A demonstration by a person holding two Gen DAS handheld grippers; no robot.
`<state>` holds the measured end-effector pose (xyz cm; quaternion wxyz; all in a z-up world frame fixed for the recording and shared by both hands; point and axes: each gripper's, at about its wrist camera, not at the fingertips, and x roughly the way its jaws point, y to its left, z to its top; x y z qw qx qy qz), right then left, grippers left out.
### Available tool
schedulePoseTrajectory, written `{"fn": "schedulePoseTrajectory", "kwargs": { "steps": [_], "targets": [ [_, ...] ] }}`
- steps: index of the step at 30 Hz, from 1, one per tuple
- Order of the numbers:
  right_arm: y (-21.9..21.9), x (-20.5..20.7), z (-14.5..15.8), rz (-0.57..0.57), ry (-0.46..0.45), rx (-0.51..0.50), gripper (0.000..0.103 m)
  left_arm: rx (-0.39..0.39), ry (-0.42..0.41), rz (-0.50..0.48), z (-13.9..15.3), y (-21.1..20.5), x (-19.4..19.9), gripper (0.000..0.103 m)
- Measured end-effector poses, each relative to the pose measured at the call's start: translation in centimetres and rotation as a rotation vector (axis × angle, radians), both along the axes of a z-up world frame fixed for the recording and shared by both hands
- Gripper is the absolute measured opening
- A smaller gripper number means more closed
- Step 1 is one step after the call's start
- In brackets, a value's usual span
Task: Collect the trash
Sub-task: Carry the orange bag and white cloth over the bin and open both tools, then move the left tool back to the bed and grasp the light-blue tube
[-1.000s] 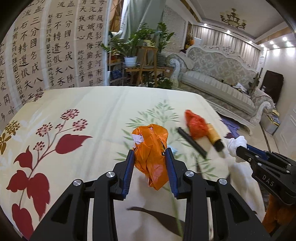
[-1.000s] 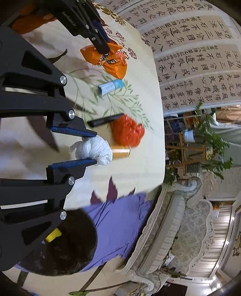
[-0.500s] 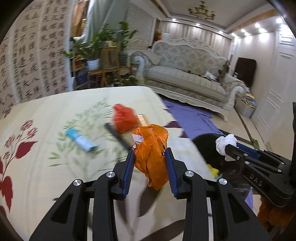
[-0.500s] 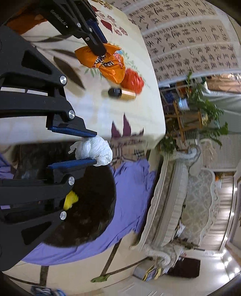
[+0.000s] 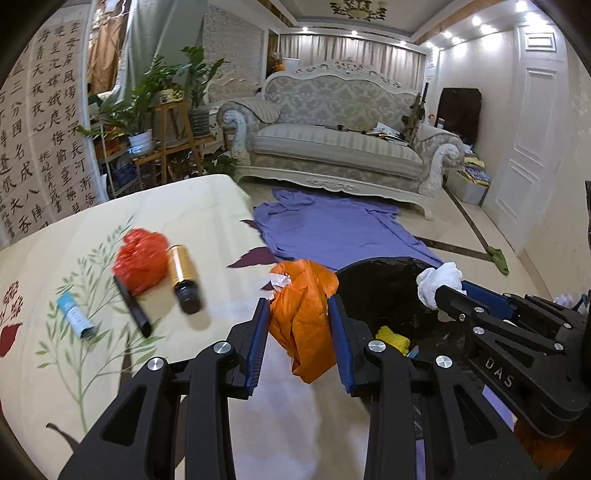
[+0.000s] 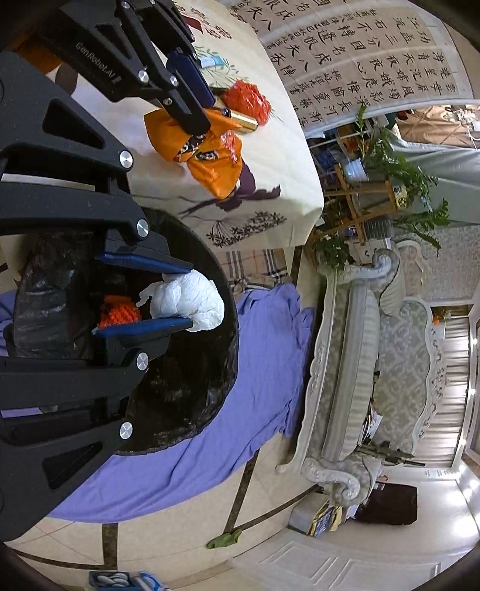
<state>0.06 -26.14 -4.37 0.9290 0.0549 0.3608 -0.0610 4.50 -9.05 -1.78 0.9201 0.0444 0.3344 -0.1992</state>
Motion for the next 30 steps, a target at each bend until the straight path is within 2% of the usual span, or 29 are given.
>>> {"fn": "schedulePoseTrajectory", "kwargs": {
  "steps": [6, 8, 12, 14, 22, 30],
  "targets": [
    [-1.5, 0.7, -0.3, -0.028, -0.005, 0.016, 0.025, 0.024, -0.003, -0.023, -0.5, -1.8, 0.8, 0.027],
    [-2.0, 0.7, -0.5, -0.043, -0.005, 0.025, 0.030, 0.034, -0.005, -0.030, -0.7, -2.3, 0.7, 0.028],
    [-2.8, 0.3, -0.7, -0.067, -0.006, 0.029, 0.033, 0.032, 0.005, -0.032, -0.9, -2.5, 0.8, 0.035],
    [-3.0, 0.1, -0.8, -0.077, -0.008, 0.030, 0.040, 0.020, 0.013, -0.026, -1.0, -2.4, 0.8, 0.040],
    [-3.4, -0.1, -0.8, -0.092, -0.009, 0.038, 0.040, -0.012, 0.030, -0.020, -0.7, -2.2, 0.7, 0.050],
    [-3.4, -0.6, -0.5, -0.096, -0.016, 0.045, 0.040, -0.017, 0.020, -0.023, -0.1, -2.4, 0.3, 0.052]
  ]
}}
